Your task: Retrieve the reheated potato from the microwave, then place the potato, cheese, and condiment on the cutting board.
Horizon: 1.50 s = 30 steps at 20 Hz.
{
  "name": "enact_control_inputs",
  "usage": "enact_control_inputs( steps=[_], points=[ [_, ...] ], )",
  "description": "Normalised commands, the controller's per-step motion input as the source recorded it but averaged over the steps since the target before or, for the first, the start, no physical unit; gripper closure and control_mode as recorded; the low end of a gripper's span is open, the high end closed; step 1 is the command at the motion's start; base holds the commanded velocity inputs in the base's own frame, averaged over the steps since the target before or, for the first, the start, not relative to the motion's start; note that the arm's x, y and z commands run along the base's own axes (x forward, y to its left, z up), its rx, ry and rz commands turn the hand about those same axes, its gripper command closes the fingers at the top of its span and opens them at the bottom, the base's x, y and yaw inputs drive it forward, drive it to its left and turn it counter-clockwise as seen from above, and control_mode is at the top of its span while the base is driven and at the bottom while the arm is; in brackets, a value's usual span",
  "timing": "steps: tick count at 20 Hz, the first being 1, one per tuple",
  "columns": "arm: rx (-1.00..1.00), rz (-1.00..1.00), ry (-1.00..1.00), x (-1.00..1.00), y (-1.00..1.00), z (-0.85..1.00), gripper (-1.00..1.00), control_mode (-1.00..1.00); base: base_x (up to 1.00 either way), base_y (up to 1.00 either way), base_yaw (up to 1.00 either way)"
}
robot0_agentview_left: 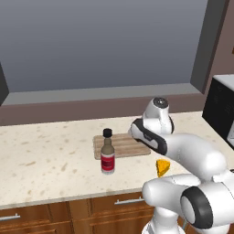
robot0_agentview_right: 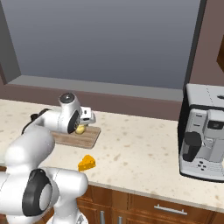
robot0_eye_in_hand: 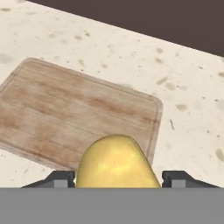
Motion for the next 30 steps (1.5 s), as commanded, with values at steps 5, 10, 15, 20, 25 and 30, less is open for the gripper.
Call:
enact_control_inputs(
  steps=[5,10,15,20,25,30],
  points=[
    [0.0,0.01,0.0,0.29,0.0,-0.44,1.0,-1.0,0.0,0.0,0.0],
    [0.0,0.02,0.0,0.34,0.0,-0.37,1.0,-1.0,0.0,0.0,0.0],
    [0.0,0.0,0.0,0.32,0.0,-0.37,1.0,-1.0,0.0,0.0,0.0],
    [0.0,0.0,0.0,0.37,0.01,-0.28,1.0,-1.0,0.0,0.0,0.0],
    [0.0,0.0,0.0,0.32,0.06,-0.3,1.0,-1.0,0.0,0.0,0.0],
    [0.0,0.0,0.01,0.17,0.0,-0.37,1.0,-1.0,0.0,0.0,0.0]
  ],
)
